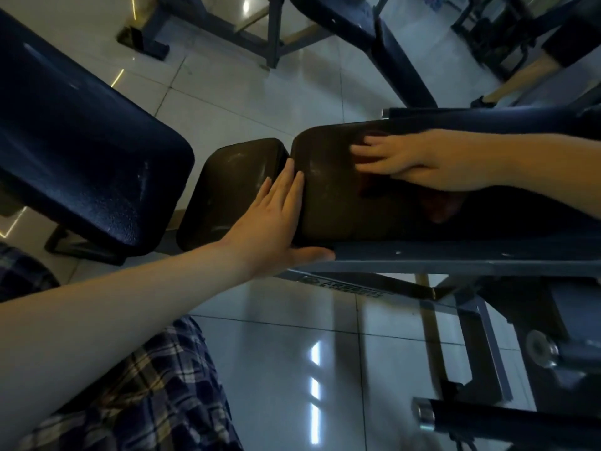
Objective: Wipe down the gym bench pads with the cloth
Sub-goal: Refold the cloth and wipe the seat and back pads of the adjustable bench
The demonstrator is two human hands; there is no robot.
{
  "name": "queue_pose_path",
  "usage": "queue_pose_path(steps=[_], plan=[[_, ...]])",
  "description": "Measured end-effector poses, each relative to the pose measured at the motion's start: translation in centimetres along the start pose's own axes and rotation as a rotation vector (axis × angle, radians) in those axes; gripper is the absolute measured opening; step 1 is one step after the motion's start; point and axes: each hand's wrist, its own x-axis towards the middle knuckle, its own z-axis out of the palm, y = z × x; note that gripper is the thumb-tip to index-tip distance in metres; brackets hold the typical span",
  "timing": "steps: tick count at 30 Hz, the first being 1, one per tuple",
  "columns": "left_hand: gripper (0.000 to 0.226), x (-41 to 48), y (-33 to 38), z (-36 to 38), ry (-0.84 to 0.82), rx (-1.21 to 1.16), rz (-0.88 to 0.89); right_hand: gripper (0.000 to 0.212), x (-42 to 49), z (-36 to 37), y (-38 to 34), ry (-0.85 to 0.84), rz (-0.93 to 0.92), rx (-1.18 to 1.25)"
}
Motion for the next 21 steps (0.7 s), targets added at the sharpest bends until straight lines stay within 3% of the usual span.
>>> queue_pose_path(steps=[2,4,6,10,16,21], plan=[[0.127,-0.1,-0.2,0.1,0.013,-0.025,0.013,0.052,-2.1,1.6,4.1,-0.113,-0.014,-0.044],[0.127,0.0,-0.4,0.3,0.023,-0.026,0.023,0.064,-2.6,4.2,9.0,-0.104,-0.029,-0.151],[0.127,0.1,-0.4,0.5,0.039,-0.027,0.028,0.049,-2.6,3.2,5.5,-0.053,0.029,-0.136],[0.13,0.0,-0.9,0.9,0.088,-0.029,0.053,0.052,2.0,0.7,-2.0,0.1,0.138,0.017],[0.129,0.2,-0.5,0.4,-0.014,0.018,-0.001,0.051,14.0,-0.3,-4.6,0.169,0.145,-0.073],[0.125,0.5,-0.6,0.4,-0.043,0.004,0.006,0.052,12.6,-0.2,-5.6,0.168,0.137,-0.066]])
